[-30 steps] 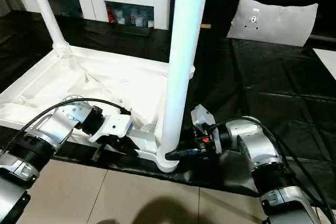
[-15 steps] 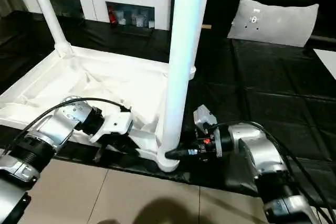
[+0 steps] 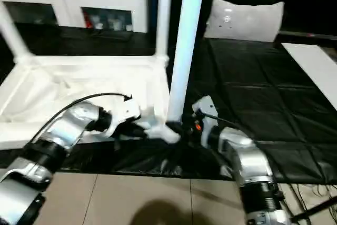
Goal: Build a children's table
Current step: Rotate leg to tighten
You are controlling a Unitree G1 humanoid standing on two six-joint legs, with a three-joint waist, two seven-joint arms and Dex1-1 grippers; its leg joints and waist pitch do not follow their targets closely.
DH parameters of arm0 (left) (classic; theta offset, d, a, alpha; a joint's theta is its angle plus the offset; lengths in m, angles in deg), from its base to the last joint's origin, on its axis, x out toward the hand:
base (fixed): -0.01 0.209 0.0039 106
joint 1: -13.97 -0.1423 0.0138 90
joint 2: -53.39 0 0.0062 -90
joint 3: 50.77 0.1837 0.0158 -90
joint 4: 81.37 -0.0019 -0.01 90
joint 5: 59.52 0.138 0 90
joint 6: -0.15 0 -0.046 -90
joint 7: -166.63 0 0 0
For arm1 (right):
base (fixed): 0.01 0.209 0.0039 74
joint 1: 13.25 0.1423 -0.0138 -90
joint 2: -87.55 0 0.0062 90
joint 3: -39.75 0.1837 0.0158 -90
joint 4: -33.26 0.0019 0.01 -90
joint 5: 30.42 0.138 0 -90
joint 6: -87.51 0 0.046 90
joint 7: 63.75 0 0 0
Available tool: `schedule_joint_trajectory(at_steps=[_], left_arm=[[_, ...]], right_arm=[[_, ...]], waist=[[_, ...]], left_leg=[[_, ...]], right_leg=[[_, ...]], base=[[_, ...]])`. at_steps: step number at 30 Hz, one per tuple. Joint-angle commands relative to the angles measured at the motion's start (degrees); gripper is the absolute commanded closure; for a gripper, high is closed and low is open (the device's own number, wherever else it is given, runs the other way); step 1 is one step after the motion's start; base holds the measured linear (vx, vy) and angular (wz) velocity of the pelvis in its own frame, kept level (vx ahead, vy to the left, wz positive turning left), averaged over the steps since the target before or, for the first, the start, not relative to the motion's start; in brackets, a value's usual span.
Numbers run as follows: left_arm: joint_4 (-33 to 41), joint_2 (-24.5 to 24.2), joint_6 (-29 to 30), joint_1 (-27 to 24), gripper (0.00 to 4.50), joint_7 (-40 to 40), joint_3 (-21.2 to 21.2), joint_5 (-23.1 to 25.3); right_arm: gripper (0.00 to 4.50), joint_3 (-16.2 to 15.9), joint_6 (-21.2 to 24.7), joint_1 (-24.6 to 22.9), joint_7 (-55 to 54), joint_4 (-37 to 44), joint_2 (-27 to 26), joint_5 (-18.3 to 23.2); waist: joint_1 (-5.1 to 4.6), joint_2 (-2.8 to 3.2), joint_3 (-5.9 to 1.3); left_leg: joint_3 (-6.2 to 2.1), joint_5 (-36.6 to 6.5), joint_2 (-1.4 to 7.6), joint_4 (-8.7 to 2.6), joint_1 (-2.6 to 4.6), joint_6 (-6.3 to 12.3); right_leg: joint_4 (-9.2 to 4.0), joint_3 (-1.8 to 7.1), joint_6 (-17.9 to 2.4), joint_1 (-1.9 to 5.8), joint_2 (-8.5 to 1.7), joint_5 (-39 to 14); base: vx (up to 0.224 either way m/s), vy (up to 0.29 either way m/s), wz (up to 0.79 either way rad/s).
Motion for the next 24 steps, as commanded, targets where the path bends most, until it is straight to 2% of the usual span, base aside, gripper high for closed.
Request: schedule_joint_trajectory(at_steps=[1, 2, 3, 4, 5, 7, 8, 10, 11, 12, 13, 14, 15, 17, 19, 20, 21, 22, 23, 24], left_arm=[[1.06, 5.78, 1.21, 1.90, 4.50, 6.49, -0.17, -1.37], [0.60, 7.29, 2.14, 2.49, 4.50, 10.09, -0.76, -0.77], [0.51, 7.81, 2.42, 2.66, 4.50, 11.35, -0.97, -0.49], [0.50, 8.41, 2.70, 2.81, 4.50, 12.87, -1.29, -0.19], [0.47, 8.73, 2.83, 2.90, 4.50, 13.73, -1.45, -0.08], [0.41, 9.16, 2.82, 3.04, 4.50, 14.91, -1.61, 0.12], [0.51, 9.69, 2.50, 3.14, 4.50, 15.69, -1.65, 0.45], [0.78, 10.21, 2.28, 3.16, 4.50, 16.23, -1.63, 0.65], [0.96, 10.40, 2.29, 3.13, 4.50, 16.33, -1.62, 0.63], [1.37, 10.62, 2.12, 2.94, 4.50, 16.23, -1.49, 0.50], [1.46, 10.66, 2.13, 2.89, 4.50, 16.19, -1.45, 0.47], [1.55, 10.63, 2.03, 2.80, 4.50, 16.11, -1.39, 0.48], [1.44, 10.37, 1.08, 2.75, 4.50, 15.98, -1.17, 0.58], [1.12, 9.19, -1.36, 2.53, 4.50, 14.71, -0.65, 0.71], [1.14, 8.54, -2.05, 2.32, 4.50, 13.93, -0.48, 0.71], [1.11, 8.11, -2.55, 2.19, 4.50, 13.41, -0.36, 0.72], [1.08, 7.98, -2.76, 2.16, 4.50, 13.24, -0.32, 0.72], [0.96, 7.51, -3.48, 2.04, 4.50, 12.71, -0.25, 0.80], [0.70, 7.14, -3.94, 1.99, 4.50, 12.55, -0.30, 0.96], [0.04, 6.61, -5.26, 2.05, 4.50, 12.50, -0.22, 1.36]], right_arm=[[2.58, -4.63, 1.46, 0.20, -3.68, -0.75, -4.97, -1.33], [2.59, -3.11, 1.00, 1.72, -10.78, -2.81, -7.93, -2.82], [2.59, -2.62, 0.57, 2.45, -13.21, -3.72, -8.88, -3.45], [2.59, -2.08, -0.17, 3.36, -16.08, -4.81, -9.93, -4.25], [2.60, -1.36, -0.59, 4.03, -18.64, -5.61, -10.73, -4.79], [2.61, 0.17, -1.11, 5.20, -22.79, -7.04, -12.02, -5.27], [2.61, 1.56, -1.61, 6.37, -26.86, -8.42, -13.06, -5.73], [2.61, 2.77, -2.24, 7.32, -30.23, -9.54, -13.90, -5.91], [2.61, 3.13, -2.58, 7.55, -31.02, -9.81, -14.14, -5.83], [2.61, 3.88, -3.61, 7.64, -32.20, -9.97, -14.58, -5.73], [2.05, 4.19, -4.08, 7.60, -32.52, -9.95, -14.71, -5.74], [2.05, 4.59, -4.80, 7.53, -33.13, -9.95, -14.82, -5.95], [1.88, 4.85, -5.49, 7.40, -33.62, -10.00, -14.65, -6.14], [1.73, 5.82, -5.90, 6.38, -33.21, -9.06, -13.67, -5.60], [1.59, 6.01, -6.33, 5.54, -32.12, -7.81, -12.90, -5.23], [1.50, 5.75, -7.16, 4.84, -31.25, -6.81, -12.02, -5.34], [1.46, 5.63, -7.50, 4.62, -30.95, -6.51, -11.72, -5.38], [1.42, 5.91, -7.72, 3.60, -29.53, -4.84, -10.93, -4.46], [1.34, 6.31, -7.63, 2.56, -28.72, -3.09, -10.12, -3.84], [1.09, 6.63, -7.75, 0.78, -27.42, -0.26, -8.49, -3.59]], waist=[[-0.31, 0.10, -2.16], [-0.37, 0.22, -2.31], [-0.74, 0.09, -2.25], [-0.74, 0.10, -2.31], [-0.99, 0.25, -2.48], [-1.12, 0.19, -2.68], [-1.14, 0.15, -3.06], [-0.86, 0.22, -3.64], [-0.75, -0.06, -3.77], [-0.41, -0.38, -3.95], [-0.21, -0.33, -3.91], [0.10, -0.56, -4.35], [0.61, -0.54, -4.30], [1.24, -0.61, -4.28], [2.10, -0.36, -4.63], [2.41, -0.37, -4.82], [2.45, -0.41, -4.77], [2.61, -0.47, -4.59], [2.86, -0.37, -4.45], [3.12, -0.39, -4.27]], left_leg=[[-3.20, -27.40, 3.86, -5.28, 0.66, -1.24], [-3.03, -26.89, 3.70, -5.07, 1.03, -1.22], [-3.05, -26.23, 3.57, -5.06, 0.80, -1.36], [-3.18, -25.83, 3.56, -5.05, 0.57, -1.36], [-3.22, -25.17, 3.64, -5.12, 0.38, -1.41], [-2.91, -23.04, 3.61, -5.14, 0.20, -0.63], [-2.76, -19.14, 3.72, -5.23, -0.49, -0.15], [-2.52, -14.67, 3.80, -5.06, -0.87, 0.26], [-2.00, -10.45, 3.63, -4.70, -1.18, 1.38], [-1.68, -7.60, 3.50, -4.39, -1.22, 2.97], [-1.46, -6.92, 3.38, -4.23, -1.18, 3.64], [-1.46, -3.48, 3.19, -3.92, -1.85, 4.91], [-1.24, -1.18, 3.22, -3.69, -1.78, 6.18], [-1.04, -0.14, 3.00, -3.44, -1.70, 7.34], [-1.05, 2.37, 3.21, -3.26, -1.63, 8.18], [-1.07, 4.72, 3.32, -3.02, -1.44, 9.23], [-1.12, 5.51, 3.37, -2.99, -1.47, 9.71], [-1.05, 5.44, 3.46, -2.97, -1.41, 10.52], [-1.02, 3.76, 3.49, -3.01, -1.39, 10.71], [-1.00, 1.78, 3.55, -3.17, -1.38, 10.19]], right_leg=[[-5.17, 2.32, -1.59, 0.99, -5.52, -36.08], [-5.24, 2.53, -2.03, 0.64, -5.64, -36.26], [-5.20, 2.46, -2.47, 0.56, -5.60, -36.26], [-5.13, 2.36, -2.28, 0.86, -5.68, -36.18], [-4.92, 2.53, -2.48, 0.99, -5.73, -35.14], [-4.60, 3.17, -3.81, 0.84, -5.65, -31.99], [-3.61, 3.82, -6.00, 1.12, -5.64, -26.88], [-2.64, 4.27, -7.83, 1.34, -5.57, -20.85], [-1.79, 4.70, -9.86, 1.19, -5.41, -14.84], [-1.16, 4.87, -11.36, 1.20, -5.29, -11.73], [-1.18, 4.99, -11.80, 1.08, -5.30, -11.22], [-0.24, 5.09, -12.55, 1.73, -5.25, -7.68], [0.25, 5.23, -13.39, 1.39, -5.14, -4.38], [0.43, 5.30, -13.85, 1.40, -5.09, -3.50], [1.10, 5.26, -13.85, 1.59, -5.00, -1.26], [1.71, 5.26, -14.32, 1.38, -4.75, 2.26], [1.94, 5.26, -14.61, 1.30, -4.69, 3.63], [1.89, 5.23, -14.85, 1.12, -4.70, 3.93], [1.50, 5.16, -14.51, 1.24, -4.73, 1.75], [1.09, 5.17, -13.74, 1.28, -4.72, -1.24]], base=[[0.000, 0.000, 0.00], [0.000, 0.000, 0.00], [0.000, 0.000, 0.00], [0.000, 0.000, 0.00], [0.000, 0.000, 0.00], [0.000, 0.000, 0.00], [0.000, 0.000, 0.00], [0.000, 0.000, 0.00], [0.000, 0.000, 0.00], [0.000, 0.000, 0.00], [0.062, -0.049, 0.04], [0.048, -0.062, 0.00], [0.048, -0.062, 0.00], [0.008, -0.030, 0.00], [0.000, 0.000, 0.00], [0.000, 0.000, 0.00], [0.000, 0.000, 0.00], [0.000, 0.000, 0.00], [0.000, 0.000, 0.00], [0.000, 0.000, 0.00]])
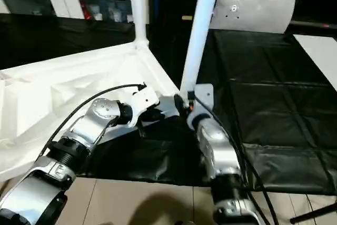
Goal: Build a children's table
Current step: Rotate leg to tighten
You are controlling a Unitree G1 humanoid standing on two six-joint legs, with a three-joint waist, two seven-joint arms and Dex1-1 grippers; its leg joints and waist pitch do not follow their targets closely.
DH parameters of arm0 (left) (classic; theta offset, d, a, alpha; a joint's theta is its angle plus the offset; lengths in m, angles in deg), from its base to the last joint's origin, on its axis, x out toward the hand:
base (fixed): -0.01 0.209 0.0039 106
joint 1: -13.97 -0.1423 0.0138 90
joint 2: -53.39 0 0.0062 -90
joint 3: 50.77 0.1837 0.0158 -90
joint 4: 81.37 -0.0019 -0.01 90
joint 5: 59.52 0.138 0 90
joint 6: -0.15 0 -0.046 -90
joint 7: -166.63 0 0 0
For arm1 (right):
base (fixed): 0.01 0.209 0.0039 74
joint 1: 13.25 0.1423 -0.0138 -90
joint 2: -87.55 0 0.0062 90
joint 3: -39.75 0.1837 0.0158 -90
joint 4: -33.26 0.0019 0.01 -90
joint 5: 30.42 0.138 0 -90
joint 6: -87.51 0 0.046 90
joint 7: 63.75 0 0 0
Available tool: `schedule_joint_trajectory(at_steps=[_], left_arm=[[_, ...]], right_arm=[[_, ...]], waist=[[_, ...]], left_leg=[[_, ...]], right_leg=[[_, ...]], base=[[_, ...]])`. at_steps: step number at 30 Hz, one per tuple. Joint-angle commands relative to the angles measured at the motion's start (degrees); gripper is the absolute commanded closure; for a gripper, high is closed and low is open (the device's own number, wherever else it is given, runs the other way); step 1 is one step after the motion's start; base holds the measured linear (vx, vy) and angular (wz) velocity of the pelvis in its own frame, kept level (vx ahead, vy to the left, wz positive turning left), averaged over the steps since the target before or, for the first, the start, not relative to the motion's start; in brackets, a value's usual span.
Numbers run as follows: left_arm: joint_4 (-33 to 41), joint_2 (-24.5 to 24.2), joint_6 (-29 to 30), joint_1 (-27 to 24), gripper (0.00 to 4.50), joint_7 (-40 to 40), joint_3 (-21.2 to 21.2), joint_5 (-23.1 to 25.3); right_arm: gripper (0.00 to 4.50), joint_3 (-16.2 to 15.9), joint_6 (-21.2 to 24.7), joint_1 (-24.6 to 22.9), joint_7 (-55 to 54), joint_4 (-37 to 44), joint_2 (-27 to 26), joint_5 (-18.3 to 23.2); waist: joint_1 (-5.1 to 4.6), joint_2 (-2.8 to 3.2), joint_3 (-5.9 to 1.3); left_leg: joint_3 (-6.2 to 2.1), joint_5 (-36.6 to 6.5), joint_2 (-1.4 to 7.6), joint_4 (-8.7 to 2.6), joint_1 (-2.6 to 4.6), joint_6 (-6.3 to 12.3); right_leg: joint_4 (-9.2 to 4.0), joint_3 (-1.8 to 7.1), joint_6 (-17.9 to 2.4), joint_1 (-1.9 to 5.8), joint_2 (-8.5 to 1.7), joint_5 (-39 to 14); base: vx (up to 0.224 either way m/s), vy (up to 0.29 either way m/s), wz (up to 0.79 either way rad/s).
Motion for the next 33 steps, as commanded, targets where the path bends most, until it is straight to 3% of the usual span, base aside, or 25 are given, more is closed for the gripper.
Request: schedule_joint_trajectory(at_steps=[1, 2, 4, 5, 7, 8, 9, 11, 12, 17, 22, 25, 26, 27, 28, 29, 30, 31, 32, 33], left_arm=[[0.85, -0.60, -3.14, 0.46, 4.50, -1.22, 0.78, 0.39], [0.44, -0.94, -4.04, 0.46, 4.50, -1.37, 0.80, 0.49], [-0.41, -0.84, -4.45, 0.58, 4.50, -0.19, 0.00, 0.23], [-1.32, -0.51, -4.69, 0.75, 4.50, 0.66, -1.04, -0.57], [-1.77, -0.36, -5.26, 0.86, 4.50, 0.94, -1.47, -1.11], [-1.62, -0.26, -6.23, 0.96, 4.50, 0.54, -1.83, -1.97], [-1.39, -0.33, -6.59, 0.95, 4.06, 0.12, -1.77, -2.18], [-1.03, -0.38, -6.79, 0.84, 3.95, -0.35, -1.68, -2.41], [-0.14, -0.32, -6.16, 0.54, 3.88, -1.20, -1.87, -3.15], [3.20, -0.22, -4.16, -0.68, 3.39, -2.58, -3.27, -5.78], [12.49, -1.44, 1.91, -4.50, 2.99, -4.59, -4.81, -9.71], [24.93, -6.74, 10.19, -10.77, 2.74, -7.83, -4.57, -11.23], [29.24, -8.98, 12.85, -13.23, 2.63, -9.13, -4.35, -11.77], [29.24, -8.98, 12.85, -13.23, 2.63, -9.13, -4.35, -11.77], [36.51, -12.87, 17.09, -17.52, 2.58, -11.09, -4.25, -12.95], [40.17, -14.70, 19.47, -19.56, 2.46, -11.86, -4.47, -13.82], [41.96, -15.54, 20.73, -20.49, 2.31, -12.14, -4.63, -14.33], [41.96, -15.54, 20.73, -20.49, 2.31, -12.14, -4.63, -14.33], [44.75, -17.13, 22.39, -22.17, 2.17, -12.62, -4.96, -15.08], [48.23, -19.37, 25.21, -24.21, 2.15, -13.09, -5.13, -15.85]], right_arm=[[1.09, 0.80, -0.20, -1.36, 1.82, 3.83, 1.74, 0.98], [1.03, 1.01, -0.98, -2.67, 2.41, 5.56, 2.44, 1.28], [0.84, 2.55, -1.55, -4.91, 4.31, 8.43, 3.37, 3.57], [0.72, 4.82, -1.07, -7.05, 6.18, 11.45, 3.87, 7.04], [0.65, 6.14, -1.03, -8.32, 7.94, 13.17, 4.34, 9.41], [0.53, 8.54, -0.28, -10.38, 10.98, 15.43, 6.05, 12.80], [0.37, 9.18, -0.17, -10.98, 12.12, 16.03, 6.85, 13.71], [0.20, 9.74, -0.29, -11.47, 13.07, 16.46, 7.77, 14.22], [0.13, 10.64, 1.52, -12.09, 14.45, 17.65, 9.08, 15.86], [0.00, 11.77, 7.30, -14.28, 19.34, 22.44, 13.27, 21.54], [0.00, 8.42, 10.09, -16.45, 25.01, 26.53, 15.89, 24.43], [0.00, 4.23, 12.86, -16.72, 26.82, 30.25, 15.81, 25.49], [0.00, 3.22, 13.19, -16.30, 26.51, 30.63, 15.34, 25.34], [0.00, 3.22, 13.19, -16.30, 26.51, 30.63, 15.34, 25.34], [0.00, 1.82, 13.38, -15.21, 25.80, 30.58, 14.21, 25.22], [0.00, 0.87, 13.39, -14.58, 25.29, 30.41, 13.72, 24.73], [0.00, 0.34, 13.41, -14.28, 25.02, 30.34, 13.54, 24.41], [0.00, 0.34, 13.41, -14.28, 25.02, 30.34, 13.54, 24.41], [0.00, -0.94, 13.26, -13.59, 24.66, 30.09, 12.83, 23.53], [0.00, -2.71, 13.36, -12.54, 23.71, 29.55, 11.88, 22.19]], waist=[[0.26, -0.27, -4.23], [0.33, -0.23, -3.96], [0.23, -0.17, -3.80], [0.38, -0.13, -3.66], [0.57, -0.36, -3.69], [0.62, -0.40, -3.70], [0.70, -0.72, -3.72], [0.59, -0.68, -3.72], [0.45, -0.80, -3.78], [0.59, -0.82, -3.58], [0.42, -0.91, -3.54], [0.20, -0.91, -3.18], [-0.15, -0.54, -3.08], [-0.15, -0.54, -3.08], [-0.26, -0.79, -2.67], [-0.47, -0.46, -2.58], [-0.55, -0.25, -2.47], [-0.67, -0.24, -2.52], [-0.20, -0.24, -2.20], [-0.35, -0.50, -2.00]], left_leg=[[-0.91, 0.87, 3.61, -3.14, 0.58, 9.70], [-1.01, -1.70, 3.66, -3.46, 0.54, 7.85], [-1.01, -4.22, 3.64, -3.64, 0.58, 6.16], [-0.91, -5.43, 3.59, -3.65, 0.72, 6.05], [-1.08, -6.86, 3.65, -3.84, 0.57, 5.38], [-1.14, -6.88, 3.67, -3.86, 0.56, 5.24], [-1.13, -6.68, 3.65, -3.81, 0.48, 5.61], [-1.13, -5.88, 3.56, -3.81, 0.34, 5.82], [-1.13, -5.45, 3.34, -3.70, 0.03, 6.08], [-0.98, -5.46, 3.36, -3.56, 0.21, 6.99], [-1.02, -5.26, 3.39, -3.55, -0.05, 7.13], [-1.26, -5.47, 3.73, -3.94, -0.30, 6.49], [-1.06, -6.85, 3.69, -3.94, 0.30, 5.61], [-1.06, -6.85, 3.69, -3.94, 0.30, 5.61], [-1.08, -7.84, 3.75, -4.26, 0.27, 4.85], [-1.34, -8.62, 3.90, -4.55, 0.14, 4.00], [-1.23, -9.42, 3.88, -4.54, 0.63, 3.33], [-1.18, -9.36, 3.81, -4.46, 0.65, 3.15], [-1.07, -10.52, 3.91, -4.62, 1.28, 2.46], [-1.10, -10.85, 3.85, -4.84, 0.95, 2.28]], right_leg=[[-2.58, 4.46, -12.31, 4.63, -4.91, -2.15], [-3.12, 4.38, -11.02, 4.58, -4.81, -6.46], [-3.61, 4.41, -9.87, 4.52, -4.79, -9.69], [-3.99, 4.44, -9.38, 4.47, -4.82, -10.75], [-4.09, 4.38, -8.21, 4.64, -4.88, -13.05], [-4.24, 4.37, -7.58, 4.54, -4.85, -13.59], [-4.31, 4.39, -7.22, 4.71, -4.90, -13.69], [-4.23, 4.29, -7.30, 4.56, -4.72, -13.57], [-4.16, 4.25, -7.42, 4.85, -4.79, -13.39], [-4.74, 4.08, -7.29, 4.56, -4.74, -15.98], [-4.56, 3.96, -7.48, 4.51, -4.61, -16.08], [-4.53, 4.08, -7.21, 4.47, -4.76, -17.53], [-4.79, 4.14, -6.67, 3.87, -4.40, -19.40], [-4.79, 4.14, -6.67, 3.87, -4.40, -19.40], [-4.97, 4.24, -6.50, 3.69, -4.44, -20.91], [-4.78, 4.31, -6.64, 3.80, -4.54, -21.81], [-5.05, 4.36, -6.35, 3.37, -4.26, -22.54], [-4.99, 4.42, -6.37, 3.43, -4.24, -22.14], [-5.01, 4.63, -6.63, 2.86, -4.09, -21.68], [-5.03, 4.63, -6.57, 3.07, -4.06, -22.06]], base=[[0.000, 0.000, 0.00], [0.000, 0.000, 0.00], [0.000, 0.000, 0.00], [0.000, 0.000, 0.00], [0.000, 0.000, 0.00], [0.000, 0.000, 0.00], [0.000, 0.000, 0.00], [0.000, 0.000, 0.00], [0.000, 0.000, 0.00], [0.000, 0.000, 0.00], [0.000, 0.000, 0.00], [0.000, 0.000, 0.00], [0.000, 0.000, 0.00], [0.000, 0.000, 0.00], [0.000, 0.000, 0.00], [0.000, 0.000, 0.00], [0.000, 0.000, 0.00], [0.000, 0.000, 0.00], [0.000, 0.000, 0.00], [0.000, 0.000, 0.00]])
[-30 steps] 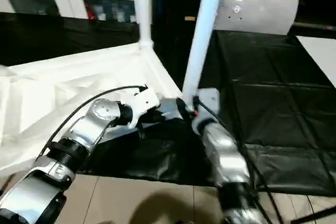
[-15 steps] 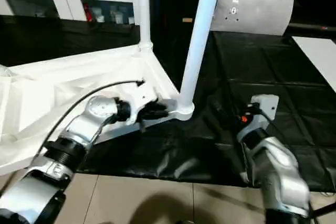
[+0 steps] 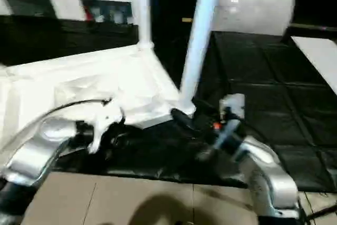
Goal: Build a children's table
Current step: Rotate leg to tighten
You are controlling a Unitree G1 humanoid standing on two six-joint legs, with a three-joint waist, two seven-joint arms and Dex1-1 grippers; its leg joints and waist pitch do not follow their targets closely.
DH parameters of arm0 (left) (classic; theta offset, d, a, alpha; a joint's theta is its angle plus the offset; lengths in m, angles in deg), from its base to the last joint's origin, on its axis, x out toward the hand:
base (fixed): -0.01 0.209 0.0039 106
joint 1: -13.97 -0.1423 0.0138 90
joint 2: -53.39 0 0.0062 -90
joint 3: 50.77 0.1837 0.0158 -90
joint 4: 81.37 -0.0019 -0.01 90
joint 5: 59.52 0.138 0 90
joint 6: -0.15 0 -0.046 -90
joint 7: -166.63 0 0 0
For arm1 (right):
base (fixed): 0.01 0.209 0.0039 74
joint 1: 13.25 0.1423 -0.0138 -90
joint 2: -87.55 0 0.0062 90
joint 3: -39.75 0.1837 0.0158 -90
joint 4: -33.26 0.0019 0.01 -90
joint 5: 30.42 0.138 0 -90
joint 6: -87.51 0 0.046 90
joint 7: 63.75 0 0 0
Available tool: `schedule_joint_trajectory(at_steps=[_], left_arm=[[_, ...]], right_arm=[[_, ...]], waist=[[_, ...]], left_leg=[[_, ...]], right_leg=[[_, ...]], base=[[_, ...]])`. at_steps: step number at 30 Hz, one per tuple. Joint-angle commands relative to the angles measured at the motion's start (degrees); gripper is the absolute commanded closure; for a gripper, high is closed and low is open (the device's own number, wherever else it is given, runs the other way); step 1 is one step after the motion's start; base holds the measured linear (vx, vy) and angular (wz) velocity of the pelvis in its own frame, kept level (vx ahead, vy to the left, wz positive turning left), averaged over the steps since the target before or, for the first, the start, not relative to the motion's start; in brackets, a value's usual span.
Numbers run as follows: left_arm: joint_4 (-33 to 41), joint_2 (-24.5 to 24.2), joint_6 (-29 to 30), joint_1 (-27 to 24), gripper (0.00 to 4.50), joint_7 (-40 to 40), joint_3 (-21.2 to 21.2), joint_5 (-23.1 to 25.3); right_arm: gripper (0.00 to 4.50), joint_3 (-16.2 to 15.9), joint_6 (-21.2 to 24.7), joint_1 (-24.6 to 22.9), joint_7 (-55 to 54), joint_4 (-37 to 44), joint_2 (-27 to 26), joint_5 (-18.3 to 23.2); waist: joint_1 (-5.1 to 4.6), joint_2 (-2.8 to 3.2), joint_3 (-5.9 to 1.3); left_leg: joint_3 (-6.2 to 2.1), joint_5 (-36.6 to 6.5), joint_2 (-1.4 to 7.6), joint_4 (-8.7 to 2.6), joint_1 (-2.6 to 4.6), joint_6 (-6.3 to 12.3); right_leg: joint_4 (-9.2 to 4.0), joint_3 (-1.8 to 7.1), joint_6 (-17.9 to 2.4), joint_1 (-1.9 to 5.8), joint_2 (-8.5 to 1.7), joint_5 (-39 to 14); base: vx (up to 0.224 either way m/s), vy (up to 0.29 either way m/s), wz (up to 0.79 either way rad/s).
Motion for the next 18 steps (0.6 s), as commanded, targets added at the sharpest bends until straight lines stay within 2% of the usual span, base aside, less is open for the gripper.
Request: schedule_joint_trajectory(at_steps=[1, 3, 6, 7, 8, 9, 10, 11, 13, 16, 17, 18], left_arm=[[6.85, -3.41, 4.84, -2.48, 2.11, -1.33, -0.52, -1.55], [10.92, -6.50, 9.12, -5.46, 2.11, -1.64, -0.36, -1.39], [13.72, -8.32, 13.54, -7.40, 2.11, -0.02, -0.22, -1.12], [14.10, -8.64, 14.85, -7.83, 2.11, 0.97, -0.18, -0.57], [14.01, -8.70, 15.22, -8.02, 2.11, 1.49, -0.21, -0.09], [14.01, -8.70, 15.22, -8.02, 2.11, 1.49, -0.21, -0.09], [13.85, -9.19, 16.17, -8.35, 2.11, 2.93, -0.01, 0.95], [13.42, -9.39, 16.08, -8.47, 2.11, 3.70, 0.12, 1.77], [12.35, -10.07, 15.86, -8.78, 2.11, 6.51, 0.35, 3.83], [12.25, -9.87, 17.28, -8.84, 2.11, 9.36, -0.66, 4.66], [12.29, -9.59, 17.87, -8.79, 2.11, 10.18, -1.30, 4.71], [12.69, -9.56, 18.88, -8.67, 2.11, 11.59, -1.87, 4.70]], right_arm=[[0.00, -3.05, 0.54, 1.72, -1.92, -0.47, -1.31, -2.64], [0.00, -6.41, 0.31, 4.27, -3.75, -2.59, -3.77, -5.13], [0.00, -9.04, -1.18, 7.75, -7.86, -6.68, -7.04, -8.73], [0.00, -9.85, -2.39, 9.51, -10.46, -9.07, -8.49, -10.83], [0.00, -10.16, -3.35, 10.49, -12.35, -10.52, -9.33, -12.29], [0.00, -10.16, -3.35, 10.49, -12.35, -10.52, -9.33, -12.29], [0.00, -9.97, -5.94, 13.10, -18.96, -14.89, -11.70, -16.23], [0.00, -9.90, -6.95, 14.15, -21.87, -16.86, -12.37, -18.02], [0.00, -9.32, -8.00, 16.71, -28.34, -21.75, -13.41, -21.24], [0.00, -7.17, -9.83, 18.89, -34.38, -26.03, -14.26, -22.64], [0.00, -5.89, -10.41, 19.62, -36.62, -27.51, -14.48, -22.66], [0.00, -3.30, -11.66, 20.90, -40.04, -30.47, -14.77, -22.16]], waist=[[-0.32, 0.13, -2.31], [-0.97, 0.03, -1.88], [-1.45, 0.07, -1.74], [-1.49, 0.24, -1.88], [-1.82, 0.21, -1.71], [-1.73, 0.35, -1.77], [-1.62, 0.40, -1.79], [-1.80, 0.47, -1.82], [-2.01, 0.60, -2.00], [-1.76, 0.66, -2.09], [-1.76, 0.61, -2.10], [-1.67, 0.65, -2.09]], left_leg=[[-1.56, -11.56, 3.94, -5.22, 0.34, 2.24], [-1.73, -14.02, 3.76, -5.62, 0.46, 0.71], [-1.76, -14.55, 3.51, -5.57, 0.64, 0.00], [-1.71, -14.16, 3.61, -5.48, 0.96, -0.57], [-1.78, -13.55, 3.47, -5.64, 0.51, -0.79], [-1.56, -13.48, 3.45, -5.47, 0.92, -1.09], [-1.60, -12.90, 3.50, -5.49, 0.91, -1.17], [-1.66, -11.59, 3.44, -5.64, 0.67, -1.71], [-1.61, -9.94, 3.23, -5.53, 0.65, -2.52], [-1.31, -9.46, 3.11, -5.31, 0.87, -1.59], [-1.28, -9.09, 3.10, -5.35, 0.86, -1.73], [-1.26, -9.39, 3.11, -5.31, 0.94, -1.77]], right_leg=[[-4.39, 4.21, -7.05, 2.84, -4.30, -23.08], [-4.59, 4.37, -6.35, 2.65, -4.17, -25.02], [-4.74, 4.68, -6.20, 2.49, -4.17, -25.19], [-4.44, 4.84, -6.78, 2.29, -4.15, -23.87], [-4.26, 4.84, -7.28, 2.59, -4.05, -22.71], [-4.34, 5.00, -7.26, 2.37, -4.02, -21.74], [-4.15, 5.05, -7.41, 2.47, -4.05, -20.72], [-3.71, 5.07, -8.00, 2.58, -3.86, -18.73], [-3.22, 5.10, -8.78, 2.81, -3.73, -15.60], [-3.15, 5.26, -8.67, 2.99, -3.75, -13.83], [-3.02, 5.24, -8.89, 3.03, -3.74, -13.23], [-3.04, 5.22, -8.68, 2.99, -3.66, -13.13]], base=[[0.000, 0.000, 0.00], [0.000, 0.000, 0.00], [0.000, 0.000, 0.00], [0.000, 0.000, 0.00], [0.000, 0.000, 0.00], [0.000, 0.000, 0.00], [0.000, 0.000, 0.00], [0.000, 0.000, 0.00], [0.000, 0.000, 0.00], [0.000, 0.000, 0.00], [0.000, 0.000, 0.00], [0.000, 0.000, 0.00]])
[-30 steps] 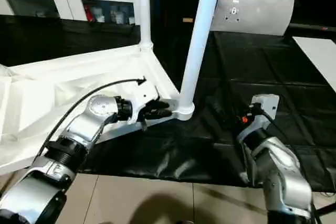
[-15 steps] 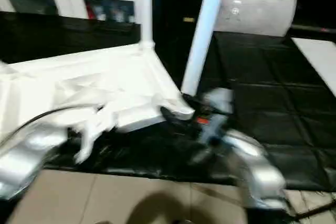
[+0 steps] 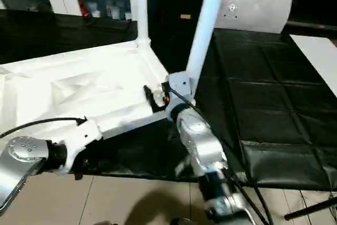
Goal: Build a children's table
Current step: Rotate leg to tighten
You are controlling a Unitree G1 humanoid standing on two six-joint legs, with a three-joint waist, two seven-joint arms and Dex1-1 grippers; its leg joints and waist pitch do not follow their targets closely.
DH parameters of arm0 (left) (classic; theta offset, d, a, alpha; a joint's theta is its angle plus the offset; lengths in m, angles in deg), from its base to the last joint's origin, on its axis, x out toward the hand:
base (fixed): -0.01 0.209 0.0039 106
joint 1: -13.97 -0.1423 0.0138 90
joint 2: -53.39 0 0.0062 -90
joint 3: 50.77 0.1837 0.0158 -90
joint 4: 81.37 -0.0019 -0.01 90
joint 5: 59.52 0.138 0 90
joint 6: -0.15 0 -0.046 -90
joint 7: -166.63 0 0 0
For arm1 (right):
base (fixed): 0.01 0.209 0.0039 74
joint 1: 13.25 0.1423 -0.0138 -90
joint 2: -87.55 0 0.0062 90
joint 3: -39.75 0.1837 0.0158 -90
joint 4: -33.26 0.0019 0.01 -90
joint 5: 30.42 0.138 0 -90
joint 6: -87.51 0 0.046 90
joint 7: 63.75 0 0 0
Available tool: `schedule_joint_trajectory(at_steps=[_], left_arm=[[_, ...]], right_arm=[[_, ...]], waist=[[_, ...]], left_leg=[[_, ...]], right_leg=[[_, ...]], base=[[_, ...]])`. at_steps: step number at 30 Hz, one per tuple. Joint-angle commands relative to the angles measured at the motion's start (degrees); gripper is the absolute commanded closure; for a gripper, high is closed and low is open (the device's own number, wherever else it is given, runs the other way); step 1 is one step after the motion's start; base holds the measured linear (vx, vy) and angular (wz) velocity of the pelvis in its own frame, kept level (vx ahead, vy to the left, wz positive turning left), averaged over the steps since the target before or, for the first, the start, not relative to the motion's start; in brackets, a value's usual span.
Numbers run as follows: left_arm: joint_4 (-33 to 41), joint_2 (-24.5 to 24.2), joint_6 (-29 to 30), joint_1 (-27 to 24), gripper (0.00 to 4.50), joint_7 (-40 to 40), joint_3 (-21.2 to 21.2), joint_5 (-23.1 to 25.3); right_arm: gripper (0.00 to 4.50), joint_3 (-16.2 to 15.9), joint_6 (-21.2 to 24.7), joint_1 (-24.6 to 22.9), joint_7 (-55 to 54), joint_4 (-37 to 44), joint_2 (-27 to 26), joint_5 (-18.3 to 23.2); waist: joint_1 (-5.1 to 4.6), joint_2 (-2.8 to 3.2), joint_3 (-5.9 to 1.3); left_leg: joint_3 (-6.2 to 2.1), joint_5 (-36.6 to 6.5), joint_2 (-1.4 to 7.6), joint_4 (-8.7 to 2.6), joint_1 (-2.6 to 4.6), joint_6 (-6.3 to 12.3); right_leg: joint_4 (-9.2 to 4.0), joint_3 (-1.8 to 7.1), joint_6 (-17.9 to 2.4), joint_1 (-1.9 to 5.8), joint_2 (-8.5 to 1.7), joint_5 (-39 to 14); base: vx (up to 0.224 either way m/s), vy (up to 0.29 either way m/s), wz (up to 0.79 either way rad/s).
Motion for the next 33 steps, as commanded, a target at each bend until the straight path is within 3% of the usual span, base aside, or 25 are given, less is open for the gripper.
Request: schedule_joint_trajectory(at_steps=[1, 7, 11, 14, 17, 21, 24, 27, 28, 29, 33], left_arm=[[0.29, 0.01, 1.87, -0.01, 2.11, 2.56, -1.70, 1.13], [-0.86, 0.34, 1.16, 0.16, 2.11, 4.90, -1.97, 2.23], [-2.18, 1.05, 0.37, 0.63, 2.11, 7.19, -1.14, 2.36], [-3.65, 1.93, -0.59, 1.45, 2.11, 9.03, -0.70, 2.73], [-5.17, 2.84, -1.77, 2.12, 2.11, 10.53, -0.85, 3.18], [-10.18, 7.15, -8.68, 4.40, 2.11, 15.82, -1.39, 4.29], [-10.33, 9.27, -10.09, 4.51, 2.11, 17.28, -2.21, 3.54], [-9.26, 11.84, -11.75, 3.53, 2.11, 18.83, -3.47, 1.99], [-8.27, 13.57, -13.41, 2.11, 2.11, 19.50, -4.63, 0.53], [-7.08, 16.02, -14.50, 0.18, 1.92, 20.89, -6.65, -1.38], [-5.66, 18.36, -18.37, -3.67, 1.55, 23.43, -8.78, -2.55]], right_arm=[[0.00, 6.85, -1.67, 1.16, -7.03, -4.66, 1.18, 0.01], [0.00, 10.28, -5.18, 3.27, -11.30, -9.97, 3.35, -1.08], [0.00, 13.09, -8.64, 6.00, -12.61, -15.56, 8.41, -1.10], [0.00, 14.71, -10.45, 7.59, -12.98, -18.72, 11.34, -1.14], [0.00, 15.71, -11.23, 8.40, -13.13, -20.11, 13.14, -1.05], [0.00, 18.25, -14.45, 10.62, -13.44, -25.50, 19.55, -0.53], [0.00, 18.50, -15.19, 10.67, -12.91, -25.99, 20.65, -0.74], [0.00, 18.29, -15.98, 10.31, -11.65, -25.79, 21.23, -1.07], [0.00, 17.81, -16.01, 9.49, -10.71, -24.69, 21.13, -1.31], [0.00, 17.07, -16.00, 8.20, -9.94, -23.04, 20.91, -1.68], [0.00, 15.62, -15.73, 5.60, -7.82, -19.93, 20.38, -1.40]], waist=[[-0.49, 1.22, -2.95], [0.15, 1.37, -3.00], [0.76, 1.24, -3.07], [0.83, 1.06, -3.38], [0.75, 0.91, -3.45], [0.79, 0.46, -3.69], [0.81, 0.13, -3.96], [0.46, -0.11, -4.25], [0.48, -0.09, -4.23], [0.09, -0.31, -4.19], [-0.13, -0.02, -4.14]], left_leg=[[-1.28, -9.62, 3.31, -4.86, 0.66, -1.63], [-1.15, -10.38, 3.17, -4.77, 0.89, -1.85], [-0.90, -11.47, 3.08, -4.51, 1.29, -1.60], [-1.04, -9.62, 3.00, -4.39, 0.77, -1.20], [-0.88, -9.07, 2.78, -4.15, 0.71, -0.44], [-0.80, -8.54, 2.61, -3.75, 0.46, 1.02], [-0.81, -6.60, 2.60, -3.56, 0.15, 2.05], [-0.78, -4.21, 2.57, -3.25, -0.27, 3.60], [-0.76, -4.06, 2.55, -3.23, -0.26, 4.02], [-0.75, -4.60, 2.65, -3.14, -0.76, 4.73], [-0.74, -5.79, 2.61, -3.08, -0.55, 5.52]], right_leg=[[-2.89, 4.57, -8.49, 2.92, -3.91, -13.09], [-2.87, 4.46, -7.55, 2.86, -3.67, -12.33], [-3.16, 4.47, -7.28, 2.72, -3.66, -14.18], [-2.78, 4.33, -7.32, 3.26, -3.65, -12.43], [-2.85, 4.26, -7.73, 3.26, -3.60, -12.12], [-3.18, 4.04, -7.26, 3.46, -3.66, -14.51], [-2.80, 3.97, -7.43, 3.69, -3.65, -12.65], [-2.36, 3.88, -9.01, 3.96, -3.67, -9.43], [-2.43, 3.82, -9.18, 3.88, -3.64, -9.45], [-2.64, 3.71, -9.35, 4.11, -3.79, -10.46], [-3.14, 3.54, -8.04, 3.68, -3.46, -14.25]], base=[[0.000, 0.000, 0.00], [0.000, 0.000, 0.00], [0.000, 0.000, 0.00], [0.000, 0.000, 0.00], [0.000, 0.000, 0.00], [0.000, 0.000, 0.00], [0.000, 0.000, 0.00], [0.000, 0.000, 0.00], [0.000, 0.000, 0.00], [0.000, 0.000, 0.00], [0.000, 0.000, 0.00]])
